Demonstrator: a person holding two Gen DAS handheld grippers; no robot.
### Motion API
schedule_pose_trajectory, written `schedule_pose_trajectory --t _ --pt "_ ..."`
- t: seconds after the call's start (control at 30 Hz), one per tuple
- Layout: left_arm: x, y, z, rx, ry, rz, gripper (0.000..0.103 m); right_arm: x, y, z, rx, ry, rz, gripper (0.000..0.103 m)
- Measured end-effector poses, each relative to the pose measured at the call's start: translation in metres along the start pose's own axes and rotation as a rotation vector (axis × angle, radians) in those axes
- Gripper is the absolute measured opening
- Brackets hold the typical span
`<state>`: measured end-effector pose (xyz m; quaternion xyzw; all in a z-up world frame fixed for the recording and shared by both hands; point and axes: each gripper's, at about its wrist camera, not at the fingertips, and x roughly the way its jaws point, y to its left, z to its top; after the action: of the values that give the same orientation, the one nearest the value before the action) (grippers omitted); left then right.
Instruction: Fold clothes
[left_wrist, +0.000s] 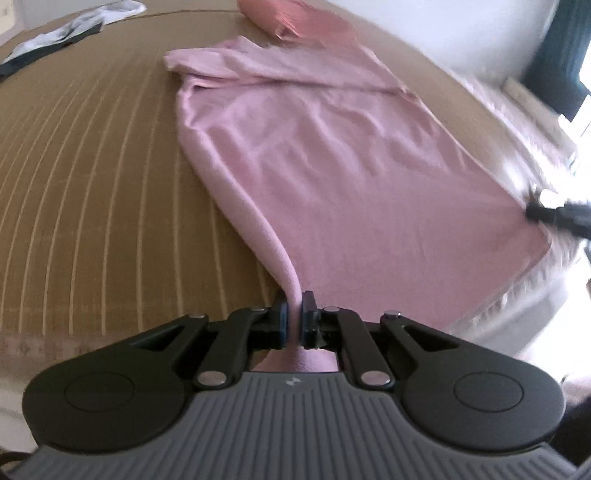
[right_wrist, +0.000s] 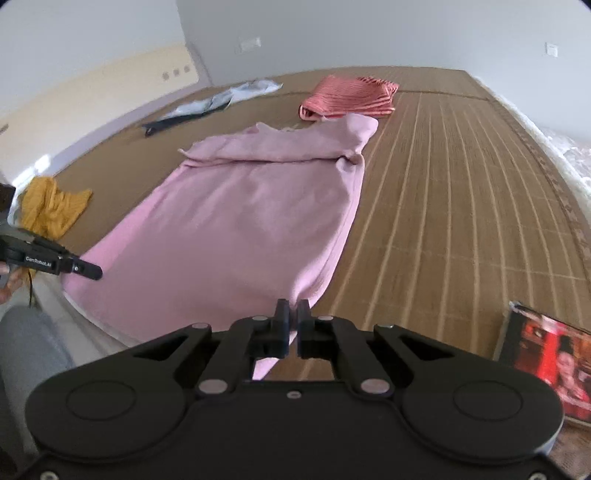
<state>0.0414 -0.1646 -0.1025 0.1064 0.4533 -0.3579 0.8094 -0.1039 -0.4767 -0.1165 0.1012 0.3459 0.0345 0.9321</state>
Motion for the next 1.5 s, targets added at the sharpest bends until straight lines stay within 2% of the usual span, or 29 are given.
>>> schedule_pose_trajectory --t 0.1,0.2,0.27,0.33,0.4,0.47,0.5,0.53,0.6,0.63,0.73,0.87,0.93,0.97,1.0,1.13,1.17,1.2,1.27,1.3,1.33,1.5 --pt "-0.004 -0.007 -0.012 0.007 0.031 -0.009 0.009 0.0 0.004 -0.01 -0.049 0.059 -0.015 0.005" --pt "-0.016 -0.01 -0.022 0.033 0.007 0.064 0.015 0.01 0.005 -0.017 -0.087 0.117 -0.059 0.009" --pt "-0.031 -0.007 -0.027 0.019 -0.031 0.102 0.016 0.008 0.006 -0.013 -0.096 0.105 -0.081 0.013" --pt "-0.048 0.0 -0.031 -0.027 -0.078 0.116 0.018 0.006 0.009 -0.004 -0.106 0.071 -0.097 0.02" --pt "-0.062 0.01 -0.034 -0.088 -0.124 0.121 0.031 0.005 0.018 0.005 -0.144 0.012 -0.085 0.038" --pt "-0.074 0.021 -0.037 -0.154 -0.176 0.16 0.039 0.009 0.033 0.016 -0.184 -0.037 0.001 0.041" --pt "-0.079 0.026 -0.038 -0.188 -0.206 0.169 0.046 0.013 0.046 0.02 -0.206 -0.061 0.053 0.046" --pt "-0.084 0.033 -0.037 -0.23 -0.241 0.167 0.048 0.019 0.059 0.024 -0.23 -0.077 0.114 0.05" --pt "-0.094 0.047 -0.036 -0.32 -0.309 0.147 0.057 0.037 0.091 0.034 -0.263 -0.096 0.22 0.066" --pt "-0.099 0.053 -0.036 -0.363 -0.341 0.138 0.058 0.047 0.107 0.038 -0.277 -0.103 0.256 0.067" --pt "-0.108 0.057 -0.036 -0.412 -0.402 0.129 0.06 0.076 0.165 0.051 -0.336 -0.08 0.332 0.068" --pt "-0.116 0.056 -0.038 -0.437 -0.453 0.113 0.063 0.117 0.225 0.05 -0.435 0.001 0.341 0.066" --pt "-0.113 0.054 -0.041 -0.436 -0.45 0.115 0.064 0.13 0.236 0.042 -0.523 0.03 0.278 0.043" --pt "-0.111 0.053 -0.043 -0.432 -0.446 0.118 0.064 0.132 0.236 0.038 -0.569 0.025 0.253 0.018" --pt "-0.109 0.052 -0.046 -0.424 -0.442 0.12 0.065 0.131 0.231 0.037 -0.586 0.027 0.231 0.01" --pt "-0.099 0.052 -0.052 -0.432 -0.436 0.095 0.065 0.122 0.184 0.045 -0.515 0.033 0.125 0.01" --pt "-0.097 0.052 -0.054 -0.436 -0.434 0.087 0.065 0.12 0.171 0.046 -0.493 0.033 0.082 0.015" --pt "-0.095 0.051 -0.055 -0.438 -0.432 0.081 0.065 0.117 0.158 0.047 -0.467 0.028 0.042 0.023" --pt "-0.091 0.049 -0.055 -0.432 -0.424 0.075 0.065 0.112 0.139 0.047 -0.431 0.033 0.004 0.034" --pt "-0.09 0.048 -0.055 -0.427 -0.421 0.075 0.065 0.109 0.131 0.047 -0.411 0.032 -0.005 0.035" --pt "-0.089 0.047 -0.055 -0.424 -0.419 0.077 0.066 0.103 0.127 0.047 -0.388 0.022 0.008 0.037" --pt "-0.089 0.044 -0.056 -0.424 -0.417 0.08 0.066 0.083 0.154 0.046 -0.42 -0.028 0.214 0.057"
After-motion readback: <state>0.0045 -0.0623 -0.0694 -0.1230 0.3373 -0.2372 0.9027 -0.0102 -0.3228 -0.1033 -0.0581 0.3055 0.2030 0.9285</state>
